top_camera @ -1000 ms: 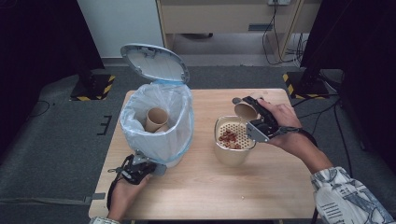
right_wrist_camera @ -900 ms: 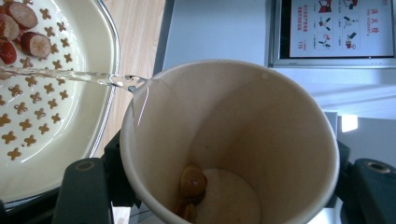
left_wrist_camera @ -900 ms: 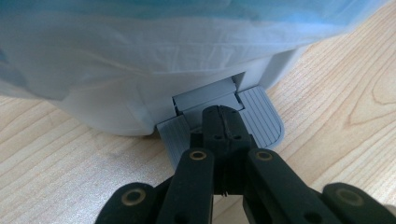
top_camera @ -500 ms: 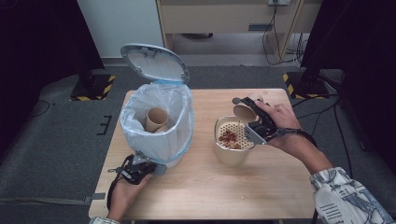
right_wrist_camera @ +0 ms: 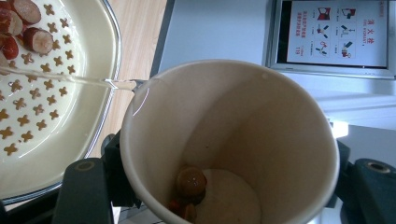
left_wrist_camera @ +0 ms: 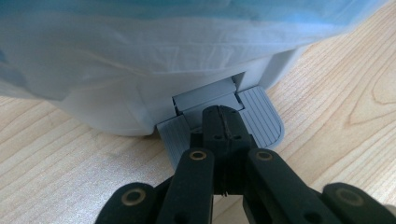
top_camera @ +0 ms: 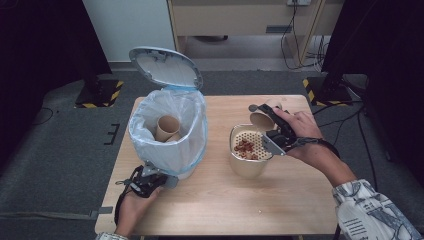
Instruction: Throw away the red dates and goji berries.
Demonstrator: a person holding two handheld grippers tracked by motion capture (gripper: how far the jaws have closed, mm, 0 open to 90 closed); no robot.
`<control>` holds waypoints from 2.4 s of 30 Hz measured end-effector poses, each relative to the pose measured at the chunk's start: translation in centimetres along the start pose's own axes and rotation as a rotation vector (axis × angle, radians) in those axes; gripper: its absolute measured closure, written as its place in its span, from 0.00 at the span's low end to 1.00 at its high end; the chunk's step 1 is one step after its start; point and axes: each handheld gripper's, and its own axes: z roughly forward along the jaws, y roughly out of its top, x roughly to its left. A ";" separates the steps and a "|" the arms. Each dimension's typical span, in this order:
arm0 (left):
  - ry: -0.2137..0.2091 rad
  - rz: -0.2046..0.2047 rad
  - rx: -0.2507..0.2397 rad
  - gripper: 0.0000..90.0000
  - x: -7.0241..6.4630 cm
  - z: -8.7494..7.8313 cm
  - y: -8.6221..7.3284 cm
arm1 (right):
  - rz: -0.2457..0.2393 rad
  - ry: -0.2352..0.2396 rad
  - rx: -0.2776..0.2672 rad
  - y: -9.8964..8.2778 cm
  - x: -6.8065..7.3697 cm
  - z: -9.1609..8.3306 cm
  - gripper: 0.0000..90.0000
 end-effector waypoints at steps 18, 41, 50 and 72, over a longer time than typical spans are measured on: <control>0.000 0.000 0.000 1.00 0.0 0.0 0.0 | -0.017 0.003 0.006 0.1 0.2 0.0 0.34; -0.001 -0.001 0.001 1.00 0.0 0.0 0.0 | -0.067 0.027 0.011 0.7 0.0 0.5 0.34; 0.000 0.001 0.001 1.00 0.0 0.0 0.0 | -0.058 0.029 0.026 0.1 0.4 0.4 0.34; -0.002 0.003 0.000 1.00 0.0 0.0 0.0 | -0.163 0.000 0.044 0.8 0.7 0.4 0.34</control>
